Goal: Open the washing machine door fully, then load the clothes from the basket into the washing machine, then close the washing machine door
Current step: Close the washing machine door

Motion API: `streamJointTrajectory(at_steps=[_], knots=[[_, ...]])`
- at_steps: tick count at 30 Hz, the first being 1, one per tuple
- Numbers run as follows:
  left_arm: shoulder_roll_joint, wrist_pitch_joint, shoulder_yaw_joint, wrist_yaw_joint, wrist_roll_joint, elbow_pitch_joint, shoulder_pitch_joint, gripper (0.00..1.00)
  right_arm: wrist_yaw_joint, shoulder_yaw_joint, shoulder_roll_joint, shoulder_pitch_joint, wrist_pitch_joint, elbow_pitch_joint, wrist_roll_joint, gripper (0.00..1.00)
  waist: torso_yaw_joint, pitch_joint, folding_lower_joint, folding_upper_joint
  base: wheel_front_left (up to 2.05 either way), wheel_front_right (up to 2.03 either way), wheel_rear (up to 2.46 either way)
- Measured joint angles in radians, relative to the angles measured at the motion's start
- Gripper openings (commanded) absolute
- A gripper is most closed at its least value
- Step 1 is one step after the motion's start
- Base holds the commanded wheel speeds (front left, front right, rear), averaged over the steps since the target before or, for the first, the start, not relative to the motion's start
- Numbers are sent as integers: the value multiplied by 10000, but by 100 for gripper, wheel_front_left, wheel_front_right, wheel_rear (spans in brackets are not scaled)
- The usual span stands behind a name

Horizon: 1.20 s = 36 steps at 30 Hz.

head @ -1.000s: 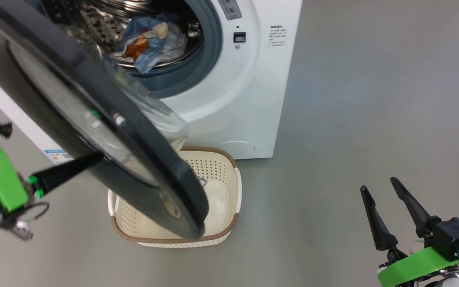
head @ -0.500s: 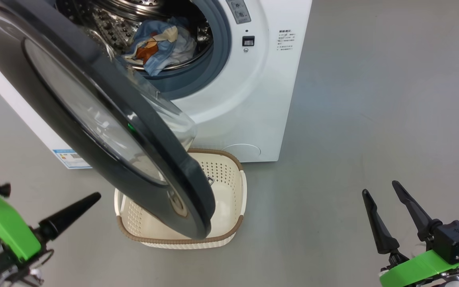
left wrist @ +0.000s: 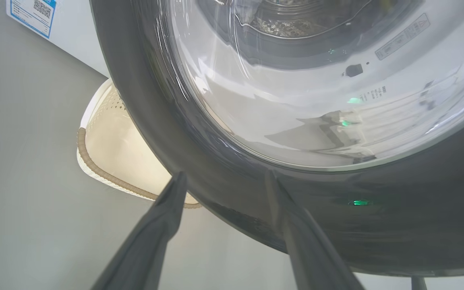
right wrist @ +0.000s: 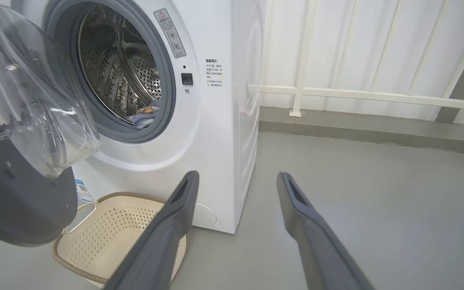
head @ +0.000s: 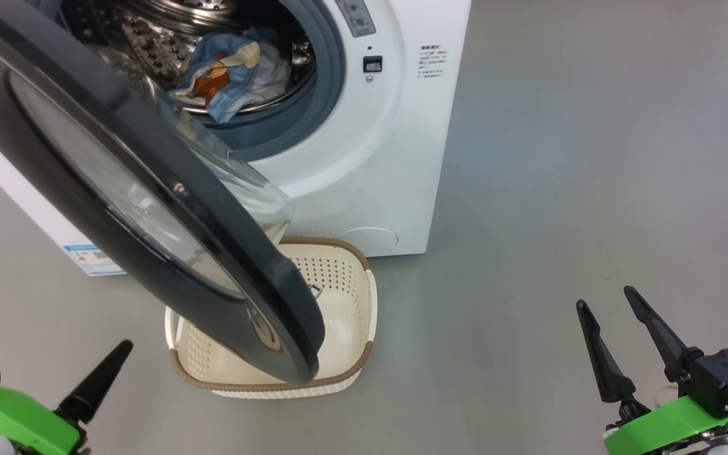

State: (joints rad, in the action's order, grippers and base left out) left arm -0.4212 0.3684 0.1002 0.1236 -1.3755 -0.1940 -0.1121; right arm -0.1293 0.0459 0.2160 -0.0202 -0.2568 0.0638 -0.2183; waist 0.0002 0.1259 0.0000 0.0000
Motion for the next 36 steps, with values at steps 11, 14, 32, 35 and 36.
streamJointTrajectory(at_steps=[11, 14, 32, 35, 36], knots=[[-869, -5846, 2063, 44, 2460, -165, 767, 100, 0, -59, 2, -2, 0, 21, 0, 100, -567, -48, 0, 0, 0, 0, 0], [-976, -6148, 2165, 46, 3007, -385, 769, 100, 0, -105, 2, -1, 0, 42, 0, 100, -650, -72, 0, 0, 0, 0, 0], [1578, -6238, -1208, 56, 9219, 1078, 1933, 100, 0, -483, -88, 16, 0, 136, 0, 100, -1304, -181, 0, 0, 0, 0, 0], [1647, -6238, -1229, 56, 9396, 1080, 1988, 100, 0, -497, -92, 16, 0, 142, -2, 100, -1338, -172, 0, 0, 0, 0, 0], [1662, -6238, -1269, 56, 9501, 1080, 2001, 100, 0, -508, -98, 16, 0, 146, -2, 100, -1353, -163, 0, 0, 0, 0, 0]])
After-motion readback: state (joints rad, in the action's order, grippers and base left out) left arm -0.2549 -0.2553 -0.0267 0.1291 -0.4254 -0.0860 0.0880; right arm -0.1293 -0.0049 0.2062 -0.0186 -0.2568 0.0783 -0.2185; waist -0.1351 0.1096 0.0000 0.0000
